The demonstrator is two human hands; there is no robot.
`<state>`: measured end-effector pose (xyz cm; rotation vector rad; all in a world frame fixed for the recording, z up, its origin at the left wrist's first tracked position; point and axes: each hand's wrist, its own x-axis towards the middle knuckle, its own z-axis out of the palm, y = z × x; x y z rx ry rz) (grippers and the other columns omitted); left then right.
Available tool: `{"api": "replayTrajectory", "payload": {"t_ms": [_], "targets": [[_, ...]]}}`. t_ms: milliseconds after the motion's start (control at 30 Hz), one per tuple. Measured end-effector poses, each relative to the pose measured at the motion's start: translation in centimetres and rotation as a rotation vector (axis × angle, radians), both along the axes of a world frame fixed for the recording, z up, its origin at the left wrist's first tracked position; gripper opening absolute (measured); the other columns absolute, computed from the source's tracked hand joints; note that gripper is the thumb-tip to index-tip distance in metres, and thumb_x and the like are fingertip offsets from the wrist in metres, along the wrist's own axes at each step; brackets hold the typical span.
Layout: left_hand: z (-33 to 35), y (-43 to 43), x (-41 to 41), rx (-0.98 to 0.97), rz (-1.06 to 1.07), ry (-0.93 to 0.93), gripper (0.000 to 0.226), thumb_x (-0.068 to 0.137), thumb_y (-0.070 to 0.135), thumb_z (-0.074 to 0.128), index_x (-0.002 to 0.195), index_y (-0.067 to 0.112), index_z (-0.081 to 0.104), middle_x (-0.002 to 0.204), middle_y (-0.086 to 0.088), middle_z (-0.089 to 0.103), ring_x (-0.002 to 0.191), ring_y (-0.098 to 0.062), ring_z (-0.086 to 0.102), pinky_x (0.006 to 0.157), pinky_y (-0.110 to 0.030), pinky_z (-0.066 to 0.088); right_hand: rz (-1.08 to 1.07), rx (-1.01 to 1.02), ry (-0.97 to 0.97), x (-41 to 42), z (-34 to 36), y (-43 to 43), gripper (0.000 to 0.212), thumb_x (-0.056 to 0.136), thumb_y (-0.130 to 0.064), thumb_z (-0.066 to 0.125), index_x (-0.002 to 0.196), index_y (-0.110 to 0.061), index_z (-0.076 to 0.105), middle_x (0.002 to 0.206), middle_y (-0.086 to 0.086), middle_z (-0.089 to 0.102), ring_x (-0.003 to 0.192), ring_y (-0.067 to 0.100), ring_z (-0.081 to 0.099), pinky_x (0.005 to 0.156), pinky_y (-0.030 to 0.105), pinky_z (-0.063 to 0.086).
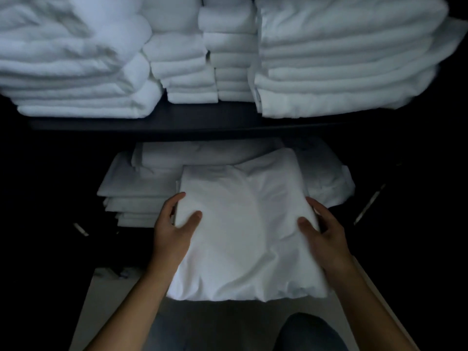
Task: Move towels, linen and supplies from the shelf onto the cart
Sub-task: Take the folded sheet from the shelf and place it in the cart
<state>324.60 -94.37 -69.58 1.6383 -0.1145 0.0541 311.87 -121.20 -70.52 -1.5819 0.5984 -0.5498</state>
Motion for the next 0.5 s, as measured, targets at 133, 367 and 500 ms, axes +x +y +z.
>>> {"api": "replayTrajectory", "payload": {"t_ms": [133,367,500], "targets": [[-3.5,-0.7,1.8,0.027,-0.03,0.0,0.047,0.083,0.013,0.078,0.12,0.036,0.06,0.115,0.007,0.066,0.096,0.001,0.065,0.079,-0.02,0.052,-0.022,0.051,-0.012,1.4,-4.5,-0.9,0.046,0.088,-0.019,0.072,0.127,-0.041,0.061,0.128,-0.007,0.062,0.113,0.012,0.06,0.099,0.041,0.051],[-6.9,0.9,1.3,0.04,-0.062,0.13,0.056,0.083,0.012,0.078,0.129,0.035,0.058,0.125,0.006,0.062,0.11,-0.011,0.061,0.089,-0.029,0.051,-0.029,0.046,-0.025,1.8,-6.1,-0.7,0.048,0.09,-0.009,0.069,0.134,-0.026,0.06,0.129,-0.006,0.062,0.116,0.01,0.058,0.103,0.032,0.046],[-8.0,1.2,1.2,0.004,-0.097,0.213,0.063,0.081,0.011,0.079,0.134,0.037,0.055,0.13,0.008,0.06,0.11,-0.006,0.061,0.084,-0.024,0.05,-0.034,0.047,0.001,2.4,-6.7,-1.0,0.047,0.091,-0.007,0.066,0.134,-0.025,0.059,0.128,-0.002,0.061,0.108,0.009,0.058,0.09,0.019,0.044]]}}
